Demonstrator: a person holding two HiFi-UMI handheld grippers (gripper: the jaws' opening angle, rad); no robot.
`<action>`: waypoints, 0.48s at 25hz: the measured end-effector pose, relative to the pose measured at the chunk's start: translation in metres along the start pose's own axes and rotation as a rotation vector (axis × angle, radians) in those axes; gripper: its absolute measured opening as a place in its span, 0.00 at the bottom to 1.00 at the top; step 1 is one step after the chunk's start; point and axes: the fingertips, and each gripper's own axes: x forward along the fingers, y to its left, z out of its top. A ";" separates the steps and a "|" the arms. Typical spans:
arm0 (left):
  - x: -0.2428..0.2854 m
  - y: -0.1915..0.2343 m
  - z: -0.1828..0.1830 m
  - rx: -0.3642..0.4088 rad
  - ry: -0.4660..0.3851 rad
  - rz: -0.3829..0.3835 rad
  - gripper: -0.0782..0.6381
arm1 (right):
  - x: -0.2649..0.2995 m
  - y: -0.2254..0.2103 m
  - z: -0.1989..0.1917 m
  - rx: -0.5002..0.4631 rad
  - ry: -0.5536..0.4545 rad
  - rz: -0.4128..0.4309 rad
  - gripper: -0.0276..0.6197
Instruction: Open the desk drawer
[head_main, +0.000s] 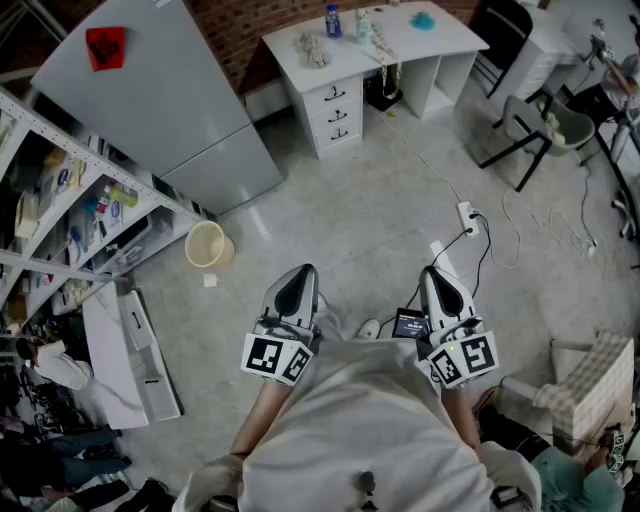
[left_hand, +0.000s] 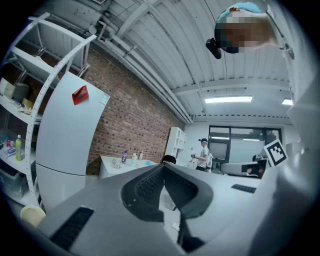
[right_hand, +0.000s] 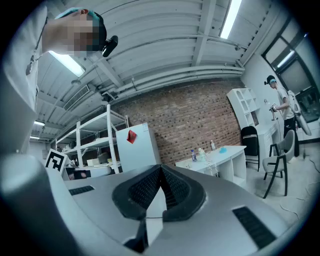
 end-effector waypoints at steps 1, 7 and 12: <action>-0.001 -0.005 0.000 0.003 -0.001 -0.008 0.12 | -0.006 -0.002 0.001 -0.002 -0.003 -0.008 0.08; 0.000 -0.025 0.002 0.014 -0.013 -0.041 0.12 | -0.025 -0.015 0.001 0.010 -0.014 -0.047 0.08; -0.002 -0.025 -0.001 0.002 -0.009 -0.027 0.12 | -0.029 -0.013 0.000 0.002 -0.017 -0.033 0.08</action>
